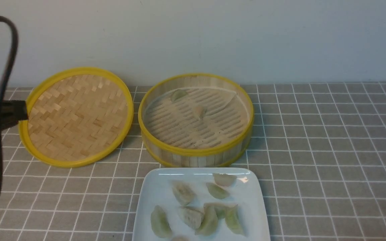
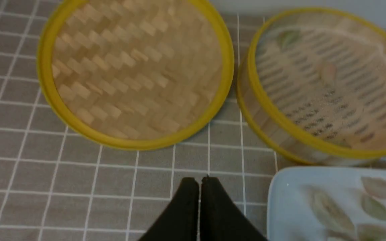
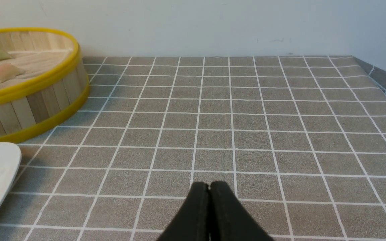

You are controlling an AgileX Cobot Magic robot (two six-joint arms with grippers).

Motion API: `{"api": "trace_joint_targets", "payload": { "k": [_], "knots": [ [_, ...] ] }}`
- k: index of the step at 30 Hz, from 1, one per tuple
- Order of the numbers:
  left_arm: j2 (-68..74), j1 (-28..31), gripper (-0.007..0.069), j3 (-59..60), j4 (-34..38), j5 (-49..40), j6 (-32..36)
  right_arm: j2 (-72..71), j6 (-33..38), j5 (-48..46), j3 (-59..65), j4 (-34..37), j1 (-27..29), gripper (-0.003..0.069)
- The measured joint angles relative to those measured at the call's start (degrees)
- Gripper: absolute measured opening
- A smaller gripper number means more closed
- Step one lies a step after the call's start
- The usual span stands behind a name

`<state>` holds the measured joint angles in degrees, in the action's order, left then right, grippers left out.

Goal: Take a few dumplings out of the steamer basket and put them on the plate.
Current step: Use the left arm to grab a dumpling from the steamer

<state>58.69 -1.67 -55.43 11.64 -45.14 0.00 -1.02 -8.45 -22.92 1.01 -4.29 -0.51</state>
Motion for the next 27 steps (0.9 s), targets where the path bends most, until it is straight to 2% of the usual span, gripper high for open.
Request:
{"api": "trace_joint_targets", "payload": {
  "k": [7,11,19,27],
  "knots": [
    [17.13,-0.67,-0.0005,-12.81,16.63,-8.22,16.85,0.0,0.0,0.0,0.0,0.0,0.0,-0.0015],
    [27.67,-4.65,-0.0005,-22.89,17.81,-8.75,22.8,0.0,-0.02,0.0,0.0,0.0,0.0,-0.0015],
    [45.25,-12.37,-0.0005,-40.08,11.85,-8.75,23.0,0.0,-0.02,0.0,0.0,0.0,0.0,-0.0015],
    [62.79,-14.27,-0.0005,-57.94,8.88,-8.75,20.76,0.0,-0.02,0.0,0.0,0.0,0.0,-0.0015]
  ]
}}
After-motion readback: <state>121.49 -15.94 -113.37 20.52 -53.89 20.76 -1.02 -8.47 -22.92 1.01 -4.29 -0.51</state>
